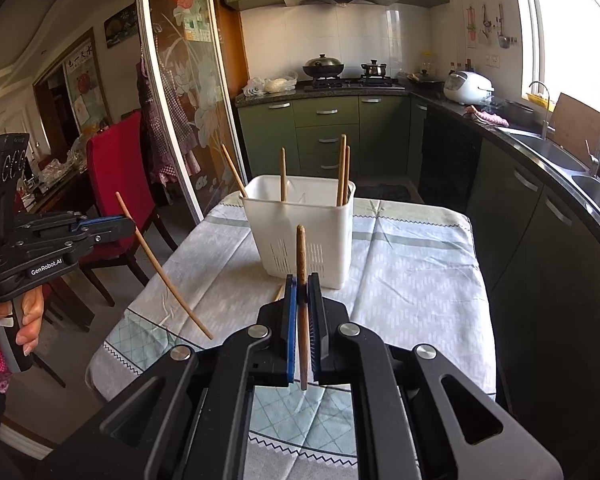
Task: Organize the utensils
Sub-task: 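Drop the chopsticks into the holder, opening the left gripper while the right gripper releases its chopstick, then move the left gripper to the last two chopsticks beside the holder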
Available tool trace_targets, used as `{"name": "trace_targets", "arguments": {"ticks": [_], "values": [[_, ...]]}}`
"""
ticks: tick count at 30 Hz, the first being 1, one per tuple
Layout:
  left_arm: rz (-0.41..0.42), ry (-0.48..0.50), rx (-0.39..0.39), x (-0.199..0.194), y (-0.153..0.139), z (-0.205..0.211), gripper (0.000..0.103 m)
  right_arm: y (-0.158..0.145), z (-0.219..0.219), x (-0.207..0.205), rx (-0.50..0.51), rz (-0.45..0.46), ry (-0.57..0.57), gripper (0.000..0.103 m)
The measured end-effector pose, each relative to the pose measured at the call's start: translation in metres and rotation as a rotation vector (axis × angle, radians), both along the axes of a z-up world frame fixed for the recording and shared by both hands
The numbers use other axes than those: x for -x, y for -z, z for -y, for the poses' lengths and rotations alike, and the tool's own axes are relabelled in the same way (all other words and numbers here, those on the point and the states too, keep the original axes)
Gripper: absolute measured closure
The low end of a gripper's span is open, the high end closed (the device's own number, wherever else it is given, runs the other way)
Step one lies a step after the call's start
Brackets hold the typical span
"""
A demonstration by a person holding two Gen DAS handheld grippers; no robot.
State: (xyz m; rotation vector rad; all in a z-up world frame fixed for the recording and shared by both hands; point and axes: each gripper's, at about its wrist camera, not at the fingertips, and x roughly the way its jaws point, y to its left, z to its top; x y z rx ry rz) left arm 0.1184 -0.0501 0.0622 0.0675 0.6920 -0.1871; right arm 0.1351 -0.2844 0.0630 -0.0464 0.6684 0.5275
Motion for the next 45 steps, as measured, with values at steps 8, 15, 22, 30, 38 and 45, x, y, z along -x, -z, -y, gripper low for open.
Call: {"name": "trace_targets", "arguments": {"ticks": [8, 15, 22, 30, 38, 45], "values": [[0.098, 0.001, 0.016, -0.033, -0.057, 0.006, 0.099, -0.063, -0.02, -0.037, -0.06, 0.076, -0.011, 0.097], [0.227, -0.007, 0.044, -0.059, -0.113, 0.017, 0.099, -0.111, -0.03, -0.082, -0.121, 0.156, 0.041, 0.097], [0.288, -0.045, 0.023, -0.094, -0.123, 0.031, 0.099, -0.121, -0.037, -0.13, -0.129, 0.191, 0.11, 0.097], [0.134, -0.068, -0.005, -0.14, -0.06, 0.037, 0.099, -0.063, -0.062, -0.164, -0.031, 0.073, 0.09, 0.097], [0.043, -0.08, -0.021, -0.149, -0.028, 0.033, 0.098, -0.039, -0.072, -0.167, 0.015, 0.049, 0.067, 0.086], [0.077, -0.066, -0.001, -0.122, -0.04, 0.026, 0.088, -0.06, -0.055, -0.115, -0.048, 0.131, 0.043, 0.086]]}}
